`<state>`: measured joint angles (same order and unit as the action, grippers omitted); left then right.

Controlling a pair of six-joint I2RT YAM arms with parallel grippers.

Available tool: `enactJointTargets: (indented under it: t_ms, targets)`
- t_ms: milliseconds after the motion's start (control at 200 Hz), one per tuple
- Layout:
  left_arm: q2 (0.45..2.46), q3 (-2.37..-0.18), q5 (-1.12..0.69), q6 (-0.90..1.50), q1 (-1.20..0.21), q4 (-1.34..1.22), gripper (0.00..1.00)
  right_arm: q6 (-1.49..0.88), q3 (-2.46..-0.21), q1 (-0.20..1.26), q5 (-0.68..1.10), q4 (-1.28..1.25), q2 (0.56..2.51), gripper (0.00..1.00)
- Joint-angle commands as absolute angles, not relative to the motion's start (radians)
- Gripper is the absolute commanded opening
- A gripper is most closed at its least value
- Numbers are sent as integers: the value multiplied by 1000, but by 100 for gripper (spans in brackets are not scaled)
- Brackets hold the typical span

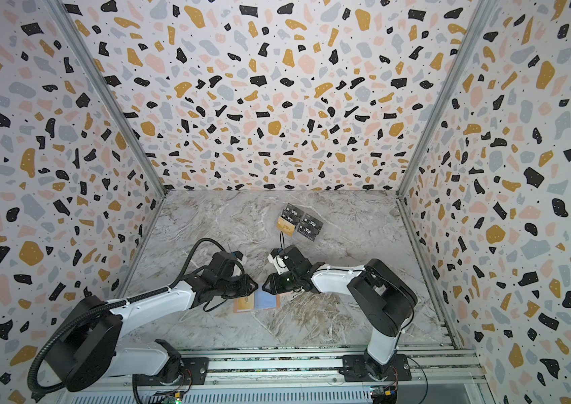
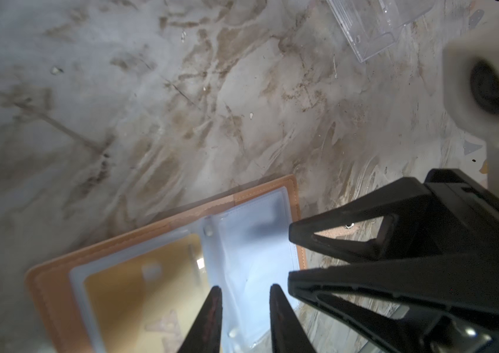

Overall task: Insert credit cards into a card holder
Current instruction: Insert the credit card into the card slot, then flip over the card slot on the card holder.

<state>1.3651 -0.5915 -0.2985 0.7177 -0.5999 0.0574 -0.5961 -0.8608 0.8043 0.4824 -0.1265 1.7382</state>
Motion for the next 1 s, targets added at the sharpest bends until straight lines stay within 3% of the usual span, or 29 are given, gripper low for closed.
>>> enactJointTargets:
  t_ms: [0, 165, 991]
  targets:
    - [1392, -565, -331, 747, -604, -19, 30, -570, -841, 808, 491, -126, 1742, 35]
    - [1440, -563, -358, 731, -604, -54, 35, -559, -817, 808, 449, -87, 1735, 34]
    - [1490, -486, -468, 807, -604, -244, 31, -607, -744, 818, 444, -104, 1703, 30]
